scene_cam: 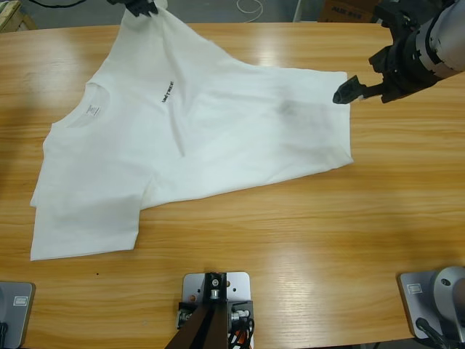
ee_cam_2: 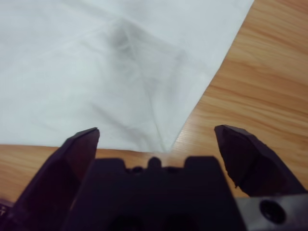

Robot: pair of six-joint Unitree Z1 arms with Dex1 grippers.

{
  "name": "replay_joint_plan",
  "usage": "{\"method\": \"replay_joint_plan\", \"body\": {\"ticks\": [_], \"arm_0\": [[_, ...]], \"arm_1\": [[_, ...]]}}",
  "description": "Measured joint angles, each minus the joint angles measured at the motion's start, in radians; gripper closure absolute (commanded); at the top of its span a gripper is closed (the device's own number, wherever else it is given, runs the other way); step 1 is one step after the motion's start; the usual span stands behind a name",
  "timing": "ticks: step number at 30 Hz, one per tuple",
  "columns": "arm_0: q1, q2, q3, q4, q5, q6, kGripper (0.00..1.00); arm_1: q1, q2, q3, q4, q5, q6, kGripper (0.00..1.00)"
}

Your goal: Fold clothes

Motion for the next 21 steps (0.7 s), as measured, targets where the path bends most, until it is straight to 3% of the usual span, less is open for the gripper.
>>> {"method": "replay_joint_plan", "body": {"ticks": [3, 8, 10, 12, 15, 21], "arm_0": [[-0.026, -0.003, -0.008, 0.107, 0.065, 0.037, 0.000], [-0.053, -0.091, 0.029, 0.251, 0.141, 0.126, 0.000], [-0.044, -0.161, 0.072, 0.263, 0.150, 0.137, 0.011], [-0.020, -0.234, 0.124, 0.267, 0.160, 0.143, 0.017], [0.010, -0.355, 0.253, 0.269, 0.163, 0.145, 0.022], [-0.021, -0.572, 0.634, 0.203, 0.075, 0.145, 0.023]], "arm_1": [[0.000, 0.000, -0.023, 0.000, 0.025, -0.036, 0.000], [-0.016, 0.018, -0.080, 0.000, 0.195, -0.142, 0.024], [-0.038, 0.041, -0.101, -0.005, 0.243, -0.174, 0.147], [-0.051, 0.084, -0.121, -0.026, 0.262, -0.209, 0.158], [-0.080, 0.165, -0.146, -0.088, 0.311, -0.262, 0.119], [-0.163, 0.340, -0.198, -0.127, 0.398, -0.306, 0.133]]}}
